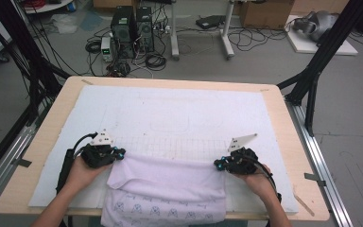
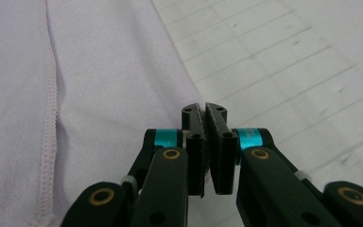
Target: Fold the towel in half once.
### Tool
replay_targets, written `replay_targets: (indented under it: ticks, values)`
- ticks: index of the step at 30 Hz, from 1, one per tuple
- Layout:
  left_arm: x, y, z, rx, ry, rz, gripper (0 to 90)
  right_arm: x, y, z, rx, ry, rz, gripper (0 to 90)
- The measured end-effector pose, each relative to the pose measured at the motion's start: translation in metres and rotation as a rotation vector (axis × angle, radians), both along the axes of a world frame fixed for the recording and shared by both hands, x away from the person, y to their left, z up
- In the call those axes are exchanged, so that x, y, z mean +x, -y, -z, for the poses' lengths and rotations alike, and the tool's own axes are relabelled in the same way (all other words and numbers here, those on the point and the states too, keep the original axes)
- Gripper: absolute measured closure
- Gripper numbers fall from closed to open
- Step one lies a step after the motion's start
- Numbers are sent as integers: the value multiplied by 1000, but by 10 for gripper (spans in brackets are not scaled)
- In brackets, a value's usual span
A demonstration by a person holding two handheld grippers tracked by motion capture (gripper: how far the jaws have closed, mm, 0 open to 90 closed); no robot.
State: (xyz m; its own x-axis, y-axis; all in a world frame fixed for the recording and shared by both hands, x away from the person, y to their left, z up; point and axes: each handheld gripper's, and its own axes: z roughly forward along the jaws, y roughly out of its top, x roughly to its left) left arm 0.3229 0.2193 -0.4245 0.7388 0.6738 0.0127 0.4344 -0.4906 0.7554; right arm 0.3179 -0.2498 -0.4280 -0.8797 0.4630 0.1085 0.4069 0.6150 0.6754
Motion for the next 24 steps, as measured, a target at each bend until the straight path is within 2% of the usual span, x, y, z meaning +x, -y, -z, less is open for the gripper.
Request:
replay_targets:
  ticks: [1, 4, 5, 7, 8, 11, 15, 16, 17, 19, 20, 21, 22, 23, 24]
  values:
    - [6, 1, -6, -13, 18, -17, 864, 5, -1, -5, -16, 20, 12, 871]
    - [29, 2, -26, -42, 48, -70, 866, 27, 0, -26, -23, 68, 56, 872]
    - [35, 3, -32, -42, 58, -79, 866, 36, 1, -34, -32, 84, 73, 871]
    - [55, 4, -51, -44, 90, -109, 866, 55, 5, -51, -19, 101, 110, 872]
    - [61, 4, -58, -38, 103, -114, 866, 65, 7, -60, -17, 115, 123, 872]
    - [87, 9, -94, -24, 161, -137, 866, 90, 10, -88, 0, 149, 163, 872]
    - [115, 16, -140, -7, 235, -156, 866, 115, 10, -124, -9, 189, 200, 872]
    - [121, 17, -149, -5, 245, -164, 865, 122, 11, -134, 3, 205, 214, 872]
    - [127, 18, -154, 5, 253, -169, 865, 127, 12, -140, 23, 200, 229, 872]
    - [136, 20, -156, 38, 256, -178, 859, 135, 13, -146, 47, 218, 251, 867]
    - [139, 21, -151, 49, 234, -192, 838, 139, 13, -144, 57, 217, 259, 842]
    - [142, 21, -144, 53, 201, -207, 769, 142, 12, -139, 71, 201, 266, 741]
    - [143, 19, -137, 62, 179, -200, 702, 144, 10, -133, 76, 185, 278, 695]
    - [140, 16, -128, 60, 177, -197, 690, 144, 9, -126, 77, 174, 267, 682]
    - [137, 11, -120, 39, 161, -192, 679, 142, 8, -118, 66, 167, 259, 663]
